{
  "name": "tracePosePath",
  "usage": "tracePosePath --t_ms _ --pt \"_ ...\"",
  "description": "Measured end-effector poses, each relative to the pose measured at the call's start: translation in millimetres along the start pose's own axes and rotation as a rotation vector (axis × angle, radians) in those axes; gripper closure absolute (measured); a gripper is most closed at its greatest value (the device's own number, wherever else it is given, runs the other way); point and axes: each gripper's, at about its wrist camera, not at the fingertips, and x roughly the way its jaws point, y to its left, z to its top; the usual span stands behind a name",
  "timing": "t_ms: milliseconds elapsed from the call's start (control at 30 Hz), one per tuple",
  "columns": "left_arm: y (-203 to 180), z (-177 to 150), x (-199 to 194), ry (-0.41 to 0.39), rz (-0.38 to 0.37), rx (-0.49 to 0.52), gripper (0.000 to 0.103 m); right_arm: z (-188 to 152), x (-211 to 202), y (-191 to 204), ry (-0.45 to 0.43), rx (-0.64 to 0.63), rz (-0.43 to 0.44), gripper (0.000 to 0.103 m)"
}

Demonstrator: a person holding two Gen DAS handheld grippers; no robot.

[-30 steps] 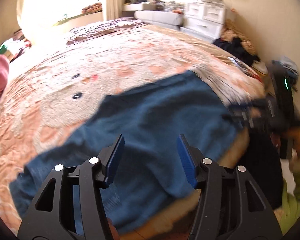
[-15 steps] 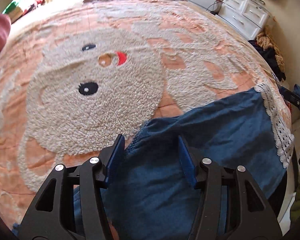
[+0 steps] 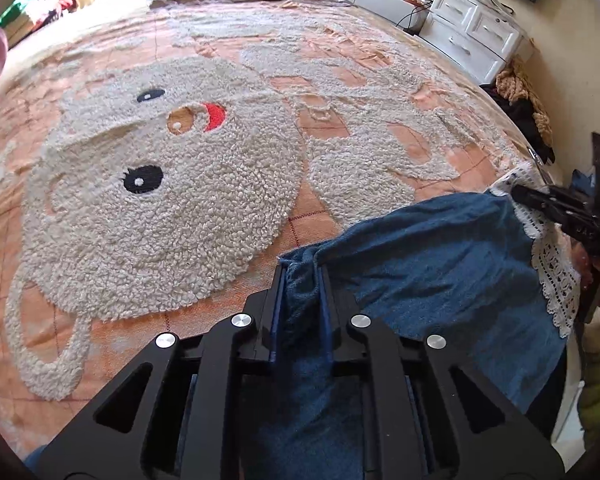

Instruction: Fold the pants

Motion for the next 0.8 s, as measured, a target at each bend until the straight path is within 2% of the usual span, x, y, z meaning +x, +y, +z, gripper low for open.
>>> tracePosePath --t_ms 167,300,367,467,500,567,600,633,700,767,800 --pt "-6.9 6.4 -6.6 -0.070 0.052 0.010 0.096 14.8 -17.4 7.7 -0.109 -0.075 -0.070 0.088" --pt "-5.9 15.7 -0.1 -0.078 0.103 0.002 0.097 30.0 9.2 0.4 -0.047 -0.096 -0.139 0.088" --pt "-4.9 17.9 4.8 -0.074 0.138 0.009 0.097 28.7 29.6 -1.6 0.008 -0.108 -0.171 0.088" --pt "-0.3 18.2 16.6 -0.049 0.145 0.005 0.097 21.1 52.4 -4.8 0.066 -0.117 -0.199 0.087" --pt "1.5 17.2 19.6 -0.042 0.142 0.000 0.097 18.2 55.8 -6.9 0.068 -0.111 -0.200 0.085" --pt "4.6 16.0 17.4 -0.052 0.121 -0.011 0.096 17.5 51.6 -13.3 0.054 -0.068 -0.193 0.076" --pt "7.0 15.6 12.6 -0.061 0.107 -0.027 0.095 18.2 44.9 -16.7 0.044 -0.036 -0.187 0.069" --pt "10.8 14.1 4.8 -0.067 0.090 -0.056 0.085 18.0 34.6 -18.4 0.024 -0.007 -0.178 0.067" --pt "13.9 8.4 -14.0 -0.091 0.081 -0.084 0.075 15.6 5.8 -17.9 -0.039 0.034 -0.163 0.065" --pt "13.7 -3.1 -40.1 -0.137 0.081 -0.094 0.070 8.6 -28.2 -8.9 -0.114 0.051 -0.155 0.056" --pt "13.5 -10.2 -51.5 -0.148 0.090 -0.105 0.063 4.0 -41.9 -1.4 -0.143 0.049 -0.137 0.052"
